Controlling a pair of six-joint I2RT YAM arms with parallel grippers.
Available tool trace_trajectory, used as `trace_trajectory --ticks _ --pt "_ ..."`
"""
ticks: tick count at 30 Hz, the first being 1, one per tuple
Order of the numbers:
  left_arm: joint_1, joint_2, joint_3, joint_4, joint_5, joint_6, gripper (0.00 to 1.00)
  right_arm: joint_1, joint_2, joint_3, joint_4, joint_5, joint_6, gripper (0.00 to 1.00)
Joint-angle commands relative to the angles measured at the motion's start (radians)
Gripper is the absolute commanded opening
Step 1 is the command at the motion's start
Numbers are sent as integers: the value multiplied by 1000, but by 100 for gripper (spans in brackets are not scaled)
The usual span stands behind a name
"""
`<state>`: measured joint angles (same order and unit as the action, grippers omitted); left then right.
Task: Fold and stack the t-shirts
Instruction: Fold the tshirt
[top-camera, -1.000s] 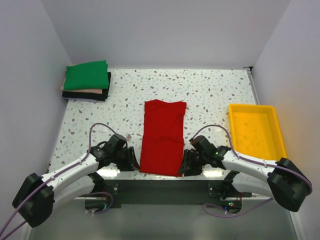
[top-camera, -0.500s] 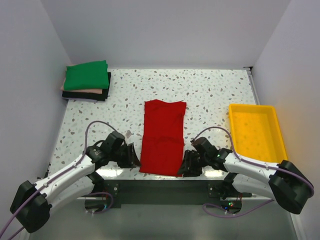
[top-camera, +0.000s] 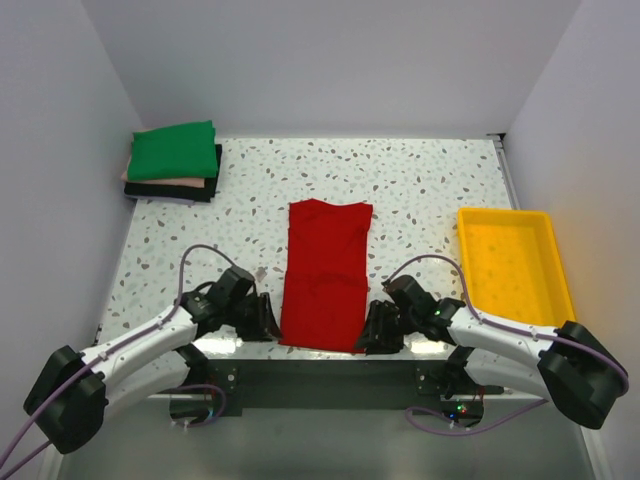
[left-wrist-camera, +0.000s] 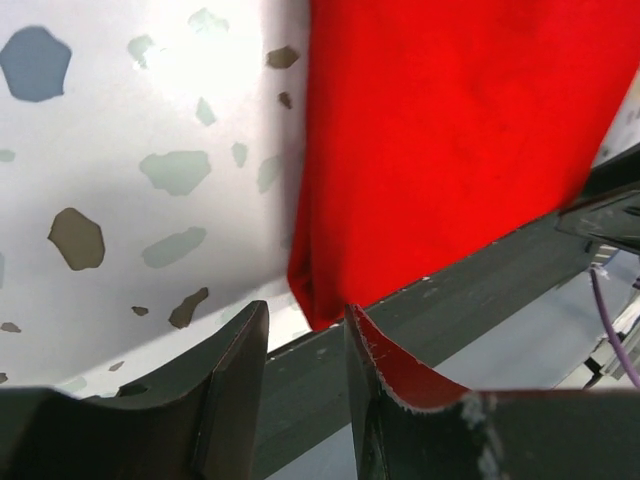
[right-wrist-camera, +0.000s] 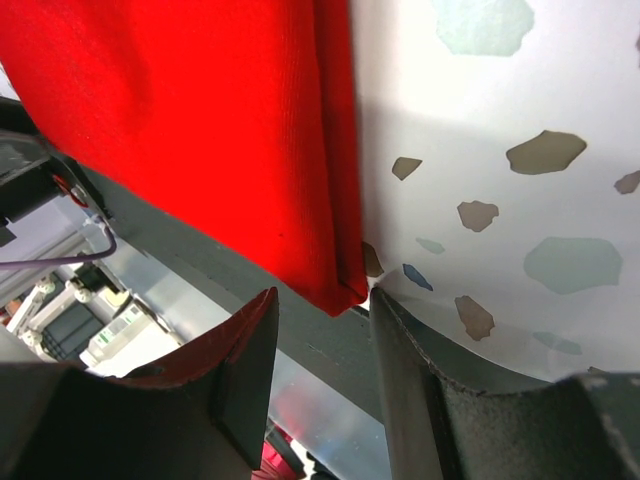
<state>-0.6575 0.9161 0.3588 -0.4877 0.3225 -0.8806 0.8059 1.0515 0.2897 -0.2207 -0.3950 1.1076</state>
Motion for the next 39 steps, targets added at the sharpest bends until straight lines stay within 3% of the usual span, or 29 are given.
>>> trace_trajectory --ticks 1,10,19,32,34,39 --pt "-16 13 -26 47 -17 -24 40 7 13 -44 -34 65 -3 46" --pt "-96 98 -55 120 -42 -70 39 6 36 -73 1 59 -5 43" --pt "-100 95 -49 90 -66 -72 34 7 28 -83 -2 65 -3 31" --pt "-100 110 23 109 -85 -51 0 6 -22 -6 -91 130 -44 6" --pt "-100 99 29 98 -76 -43 0 4 -42 18 -118 140 -67 0" --pt "-100 57 51 63 -47 -24 0 7 -113 57 -181 147 -129 0"
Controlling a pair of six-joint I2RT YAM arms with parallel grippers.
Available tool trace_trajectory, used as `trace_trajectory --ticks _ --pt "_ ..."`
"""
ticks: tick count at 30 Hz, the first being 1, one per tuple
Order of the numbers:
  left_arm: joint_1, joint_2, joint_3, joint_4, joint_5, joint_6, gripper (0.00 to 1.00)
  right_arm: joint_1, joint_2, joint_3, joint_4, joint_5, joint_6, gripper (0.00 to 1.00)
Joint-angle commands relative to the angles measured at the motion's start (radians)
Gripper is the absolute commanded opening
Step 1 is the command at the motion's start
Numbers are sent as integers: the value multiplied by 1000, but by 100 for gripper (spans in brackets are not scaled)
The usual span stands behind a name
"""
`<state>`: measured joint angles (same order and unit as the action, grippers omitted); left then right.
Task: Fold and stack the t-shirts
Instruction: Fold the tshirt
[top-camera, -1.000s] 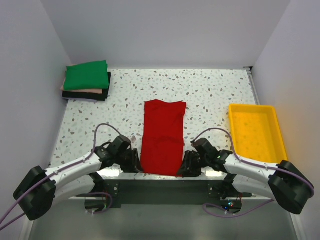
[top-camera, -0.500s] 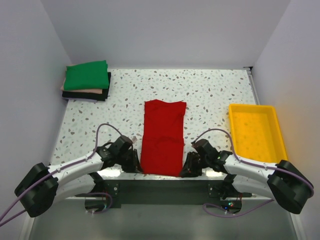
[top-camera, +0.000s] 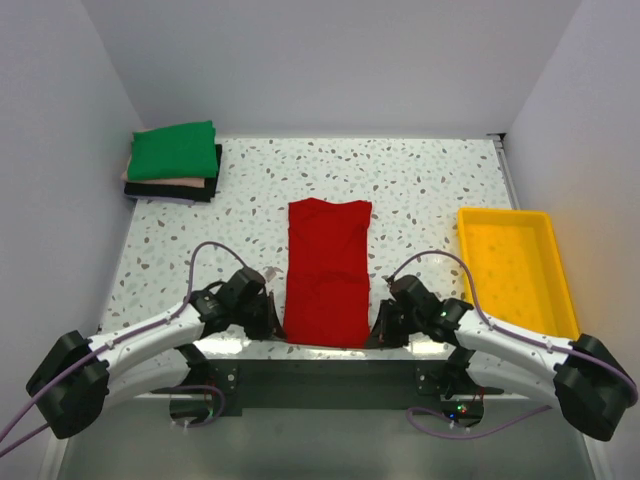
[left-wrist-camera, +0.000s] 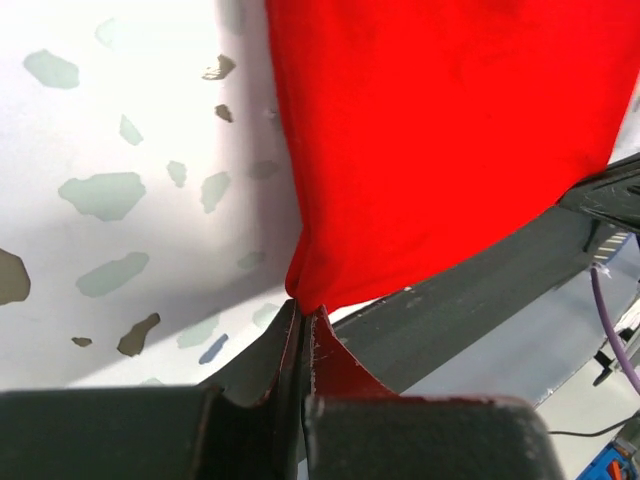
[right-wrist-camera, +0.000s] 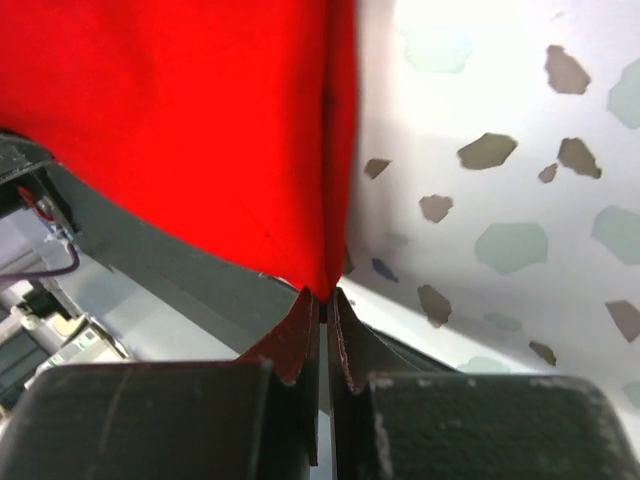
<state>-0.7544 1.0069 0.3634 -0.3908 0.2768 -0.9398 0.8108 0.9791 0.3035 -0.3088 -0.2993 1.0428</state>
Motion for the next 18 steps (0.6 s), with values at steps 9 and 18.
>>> trace_trajectory --ticks 9,18 --pt "-3 -108 155 -115 -28 76 0 2 -134 153 -223 67 -161 0" --pt "-2 -79 377 -174 -41 91 0 4 -137 361 -337 137 -196 0"
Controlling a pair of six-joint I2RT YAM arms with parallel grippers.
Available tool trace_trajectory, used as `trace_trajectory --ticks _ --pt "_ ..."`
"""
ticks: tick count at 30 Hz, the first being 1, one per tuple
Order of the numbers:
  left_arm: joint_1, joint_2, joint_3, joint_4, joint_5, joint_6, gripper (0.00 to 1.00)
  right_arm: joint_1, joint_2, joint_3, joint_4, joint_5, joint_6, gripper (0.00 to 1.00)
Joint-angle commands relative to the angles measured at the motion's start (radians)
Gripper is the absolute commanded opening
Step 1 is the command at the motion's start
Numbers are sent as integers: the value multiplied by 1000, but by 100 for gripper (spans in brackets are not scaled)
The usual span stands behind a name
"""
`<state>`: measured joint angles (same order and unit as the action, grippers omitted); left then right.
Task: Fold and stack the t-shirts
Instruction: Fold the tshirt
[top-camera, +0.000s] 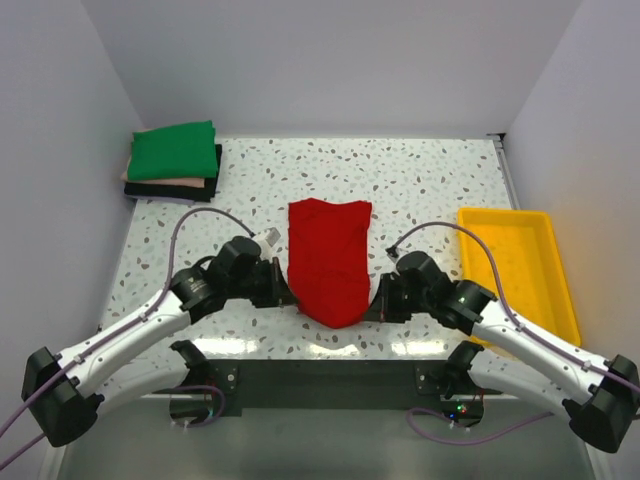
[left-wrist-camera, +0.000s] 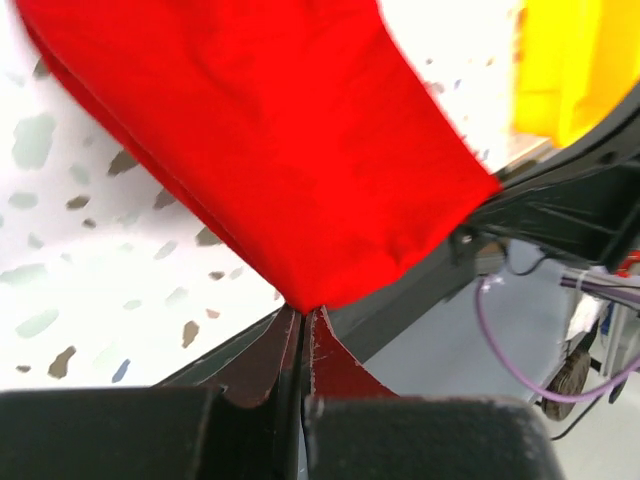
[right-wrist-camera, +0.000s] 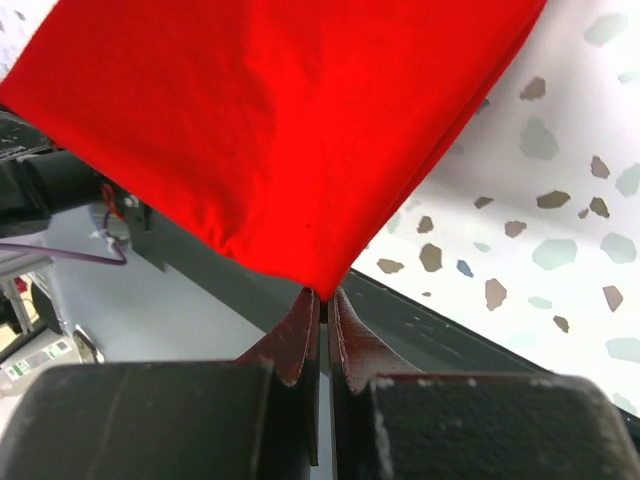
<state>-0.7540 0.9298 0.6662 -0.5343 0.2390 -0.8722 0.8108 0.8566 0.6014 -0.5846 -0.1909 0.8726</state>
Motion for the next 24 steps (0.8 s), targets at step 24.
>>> trace_trajectory --ticks 24 --pt "-2 -25 -62 68 51 -15 0 22 -1 151 -178 158 -53 0"
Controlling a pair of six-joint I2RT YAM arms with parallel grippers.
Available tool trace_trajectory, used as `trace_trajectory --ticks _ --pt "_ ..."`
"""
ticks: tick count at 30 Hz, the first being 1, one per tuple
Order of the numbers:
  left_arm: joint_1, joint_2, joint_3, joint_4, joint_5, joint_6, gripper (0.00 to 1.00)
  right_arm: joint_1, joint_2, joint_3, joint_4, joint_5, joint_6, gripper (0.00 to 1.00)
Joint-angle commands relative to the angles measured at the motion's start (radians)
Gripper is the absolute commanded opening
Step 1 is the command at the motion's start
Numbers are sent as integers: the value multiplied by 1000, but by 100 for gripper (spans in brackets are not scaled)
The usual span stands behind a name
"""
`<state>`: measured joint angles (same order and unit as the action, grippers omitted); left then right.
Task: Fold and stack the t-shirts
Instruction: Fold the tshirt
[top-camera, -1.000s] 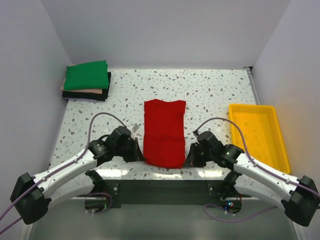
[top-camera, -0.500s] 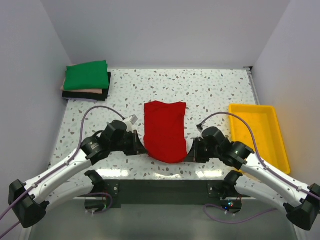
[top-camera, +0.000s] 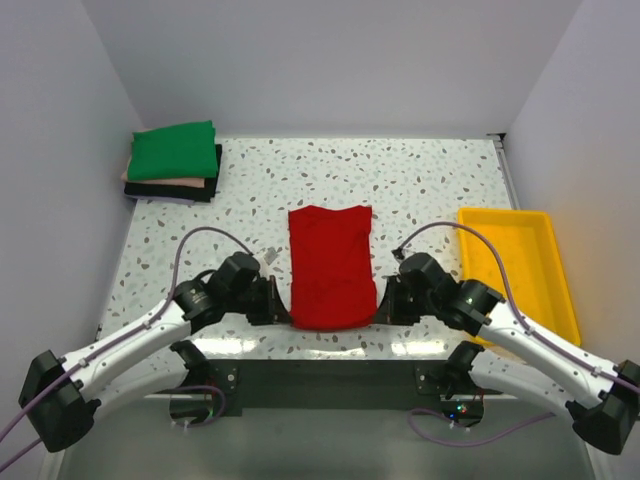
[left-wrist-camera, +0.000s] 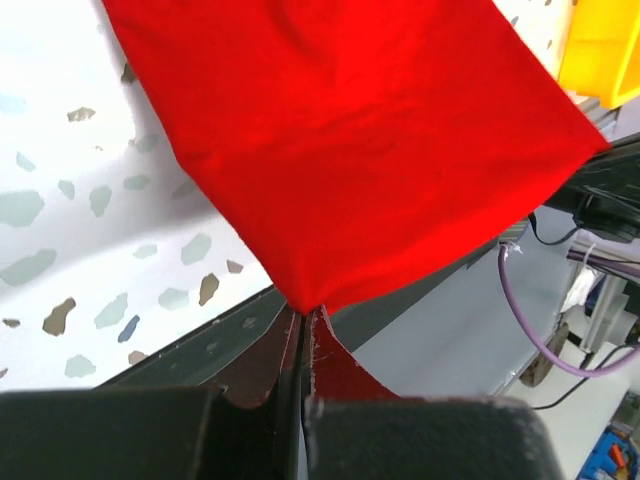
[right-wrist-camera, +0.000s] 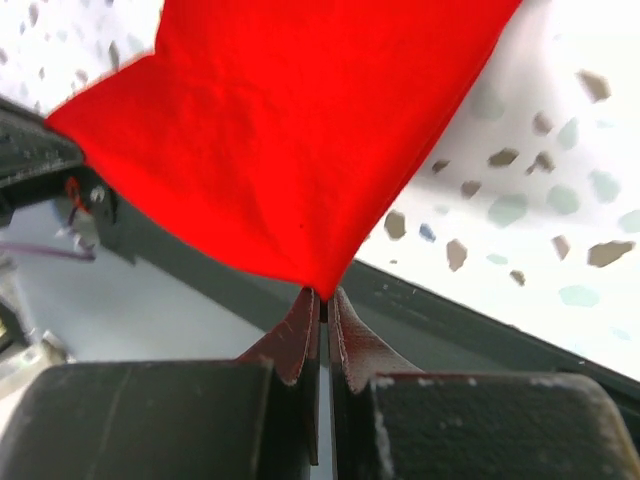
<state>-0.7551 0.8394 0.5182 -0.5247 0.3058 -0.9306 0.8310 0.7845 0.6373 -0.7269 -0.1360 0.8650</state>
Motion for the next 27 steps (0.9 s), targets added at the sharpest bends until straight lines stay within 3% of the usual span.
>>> trace_trajectory --ticks 1,4,12,19,27 --pt "3 88 106 61 -19 55 0 2 99 139 -40 130 -50 0" --pt "52 170 183 68 -19 101 0 -33 199 196 12 167 -64 0" --pt "212 381 322 169 67 187 0 -226 424 318 204 7 -144 0" --pt "295 598 457 238 134 213 0 -329 662 475 271 -66 -185 0" --pt "396 866 723 270 168 208 0 -444 952 723 320 -163 -199 0"
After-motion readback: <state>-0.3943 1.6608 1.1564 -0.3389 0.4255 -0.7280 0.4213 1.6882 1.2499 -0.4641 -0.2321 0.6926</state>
